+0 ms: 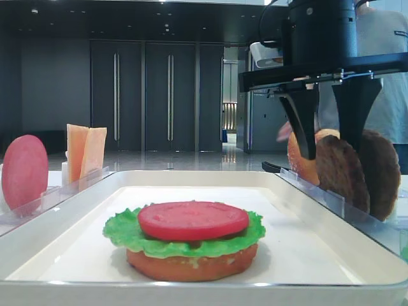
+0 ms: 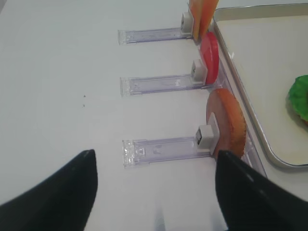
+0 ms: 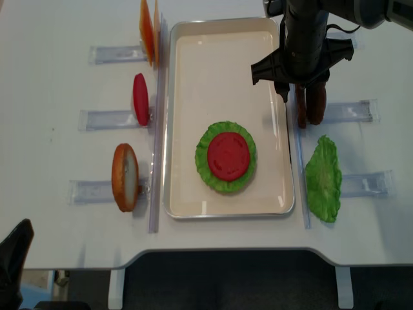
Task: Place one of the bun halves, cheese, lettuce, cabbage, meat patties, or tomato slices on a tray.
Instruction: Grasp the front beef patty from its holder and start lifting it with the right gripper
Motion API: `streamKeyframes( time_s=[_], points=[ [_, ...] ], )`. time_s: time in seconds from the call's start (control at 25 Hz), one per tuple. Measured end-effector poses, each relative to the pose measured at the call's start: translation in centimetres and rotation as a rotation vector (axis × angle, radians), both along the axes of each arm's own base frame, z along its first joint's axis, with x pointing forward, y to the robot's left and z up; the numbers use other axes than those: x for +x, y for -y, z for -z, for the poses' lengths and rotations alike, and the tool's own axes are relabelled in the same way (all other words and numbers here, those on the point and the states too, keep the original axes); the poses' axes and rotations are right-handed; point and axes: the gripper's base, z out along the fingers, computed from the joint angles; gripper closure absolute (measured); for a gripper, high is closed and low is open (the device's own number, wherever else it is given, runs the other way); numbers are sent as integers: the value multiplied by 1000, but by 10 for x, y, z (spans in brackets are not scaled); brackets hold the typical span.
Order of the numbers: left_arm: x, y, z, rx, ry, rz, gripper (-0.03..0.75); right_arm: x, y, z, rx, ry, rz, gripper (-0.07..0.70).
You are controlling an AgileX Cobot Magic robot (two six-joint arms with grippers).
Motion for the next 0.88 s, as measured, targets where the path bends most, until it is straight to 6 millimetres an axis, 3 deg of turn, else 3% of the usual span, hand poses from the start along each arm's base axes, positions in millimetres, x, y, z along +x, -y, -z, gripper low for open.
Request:
streamKeyframes(
  time_s=[0.68,0.88],
  points=[
    [0,0,0,0,0,0,137,2,3,-1,-39,24,-19,498],
    [0,0,0,0,0,0,137,2,4,-1,-42,23,-19,499]
  ],
)
